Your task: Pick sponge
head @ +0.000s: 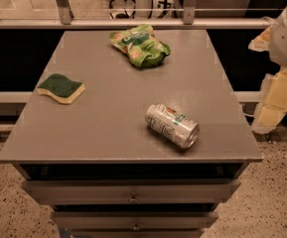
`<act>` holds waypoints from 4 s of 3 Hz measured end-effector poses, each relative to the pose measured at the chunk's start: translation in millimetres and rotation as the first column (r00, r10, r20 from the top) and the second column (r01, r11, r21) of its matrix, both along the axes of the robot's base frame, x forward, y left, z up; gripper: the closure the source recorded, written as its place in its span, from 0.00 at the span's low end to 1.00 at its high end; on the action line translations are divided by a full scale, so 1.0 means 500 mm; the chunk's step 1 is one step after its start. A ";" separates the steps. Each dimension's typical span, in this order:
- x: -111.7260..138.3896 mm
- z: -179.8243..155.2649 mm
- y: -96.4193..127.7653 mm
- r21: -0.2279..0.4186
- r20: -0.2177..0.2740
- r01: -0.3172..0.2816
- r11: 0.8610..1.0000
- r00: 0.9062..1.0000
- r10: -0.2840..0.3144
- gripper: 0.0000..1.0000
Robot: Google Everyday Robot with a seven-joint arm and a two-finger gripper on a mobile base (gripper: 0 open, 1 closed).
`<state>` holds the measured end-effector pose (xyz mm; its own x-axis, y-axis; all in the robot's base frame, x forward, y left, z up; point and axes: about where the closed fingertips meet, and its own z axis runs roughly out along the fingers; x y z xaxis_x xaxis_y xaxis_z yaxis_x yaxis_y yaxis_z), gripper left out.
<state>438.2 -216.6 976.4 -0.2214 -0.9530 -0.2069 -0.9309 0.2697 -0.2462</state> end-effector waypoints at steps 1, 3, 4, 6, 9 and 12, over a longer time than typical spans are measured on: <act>0.000 0.000 0.000 0.000 0.000 0.000 1.000 1.000 0.000 0.00; 0.048 -0.049 0.118 0.061 -0.042 -0.097 0.993 0.994 0.100 0.00; 0.083 -0.066 0.237 0.134 -0.039 -0.154 0.979 0.986 0.161 0.00; 0.116 -0.096 0.312 0.211 -0.039 -0.188 0.959 0.979 0.201 0.00; 0.221 -0.176 0.649 0.456 -0.002 -0.251 0.854 0.959 0.283 0.00; 0.318 -0.216 0.816 0.559 0.001 -0.216 0.801 0.966 0.259 0.00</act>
Offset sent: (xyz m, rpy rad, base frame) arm 0.0234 0.0424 -0.0251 0.0194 0.0736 0.1181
